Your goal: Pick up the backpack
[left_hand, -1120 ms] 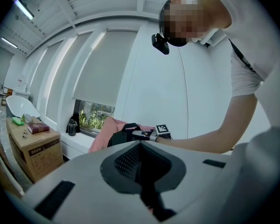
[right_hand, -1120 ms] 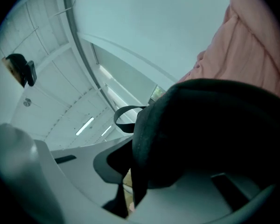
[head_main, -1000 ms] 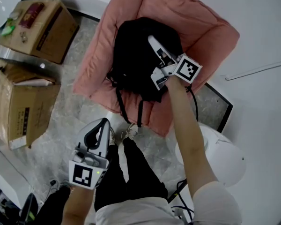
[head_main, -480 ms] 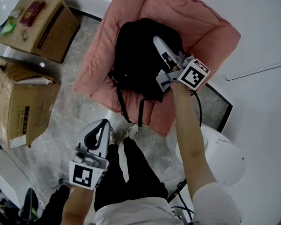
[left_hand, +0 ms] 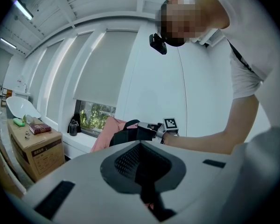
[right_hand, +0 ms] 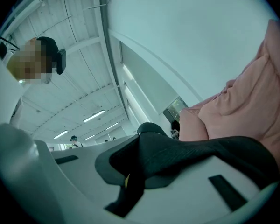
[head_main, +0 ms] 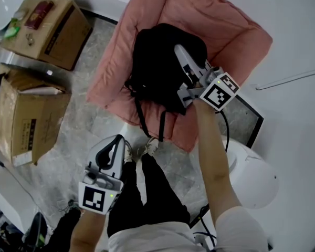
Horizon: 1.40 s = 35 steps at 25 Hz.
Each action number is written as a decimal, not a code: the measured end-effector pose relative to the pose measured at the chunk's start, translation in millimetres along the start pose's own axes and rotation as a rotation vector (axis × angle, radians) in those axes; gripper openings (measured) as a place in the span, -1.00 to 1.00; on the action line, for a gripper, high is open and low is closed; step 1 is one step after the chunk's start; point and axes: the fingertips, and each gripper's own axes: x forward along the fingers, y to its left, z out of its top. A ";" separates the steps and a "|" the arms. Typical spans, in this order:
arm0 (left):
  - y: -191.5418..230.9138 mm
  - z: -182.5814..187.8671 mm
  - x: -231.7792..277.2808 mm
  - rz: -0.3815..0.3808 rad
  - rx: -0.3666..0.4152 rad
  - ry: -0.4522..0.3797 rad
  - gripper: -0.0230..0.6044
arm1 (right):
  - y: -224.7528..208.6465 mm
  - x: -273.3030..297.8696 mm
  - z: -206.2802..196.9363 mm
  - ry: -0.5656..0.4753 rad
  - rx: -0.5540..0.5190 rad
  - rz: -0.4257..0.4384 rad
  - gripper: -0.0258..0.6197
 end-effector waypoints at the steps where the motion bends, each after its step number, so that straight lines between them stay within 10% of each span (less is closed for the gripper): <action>1: 1.4 0.3 -1.2 0.001 0.001 0.000 -0.88 | 1.8 -1.8 2.0 -0.016 0.006 -0.009 -0.80; 35: 40.5 84.6 -31.9 0.023 0.073 -0.146 -0.88 | 134.6 3.9 56.5 -0.035 -0.099 -0.056 -0.81</action>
